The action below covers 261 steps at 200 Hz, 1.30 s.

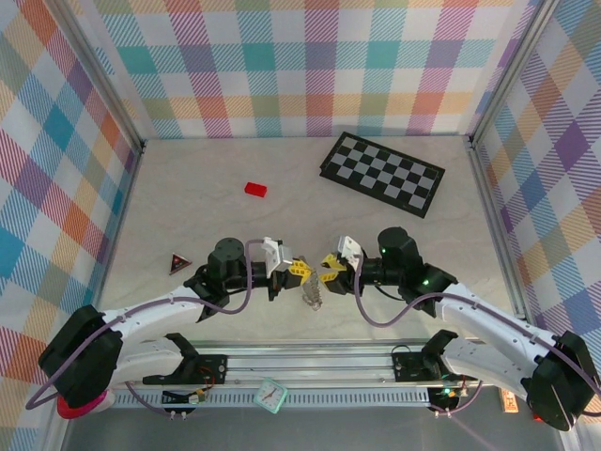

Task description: Put the keys on the keyring

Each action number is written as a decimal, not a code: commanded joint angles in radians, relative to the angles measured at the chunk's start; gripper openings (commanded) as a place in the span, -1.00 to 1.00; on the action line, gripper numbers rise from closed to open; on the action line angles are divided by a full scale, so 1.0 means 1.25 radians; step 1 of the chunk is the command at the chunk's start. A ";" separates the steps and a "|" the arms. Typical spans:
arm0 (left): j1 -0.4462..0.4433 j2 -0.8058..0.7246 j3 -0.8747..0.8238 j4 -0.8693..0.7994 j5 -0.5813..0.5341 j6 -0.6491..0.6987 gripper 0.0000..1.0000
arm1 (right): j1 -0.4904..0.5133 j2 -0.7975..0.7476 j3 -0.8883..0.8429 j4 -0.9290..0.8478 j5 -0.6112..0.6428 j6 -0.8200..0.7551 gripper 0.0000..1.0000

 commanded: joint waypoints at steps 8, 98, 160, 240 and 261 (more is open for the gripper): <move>-0.003 0.012 -0.012 0.148 0.032 -0.047 -1.00 | 0.000 0.015 -0.007 0.082 -0.023 0.026 -0.30; -0.002 0.039 -0.017 0.207 0.061 -0.076 -1.00 | 0.000 0.056 0.002 0.136 -0.074 0.041 -0.80; -0.004 -0.009 0.073 -0.127 -0.042 0.105 -0.46 | 0.002 0.045 0.088 -0.091 -0.066 -0.093 -1.00; -0.010 0.005 0.211 -0.444 -0.038 0.301 -0.63 | 0.066 0.158 0.298 -0.393 -0.017 -0.285 -1.00; -0.010 0.011 0.230 -0.475 -0.015 0.322 -0.96 | 0.072 0.175 0.331 -0.408 -0.021 -0.286 -1.00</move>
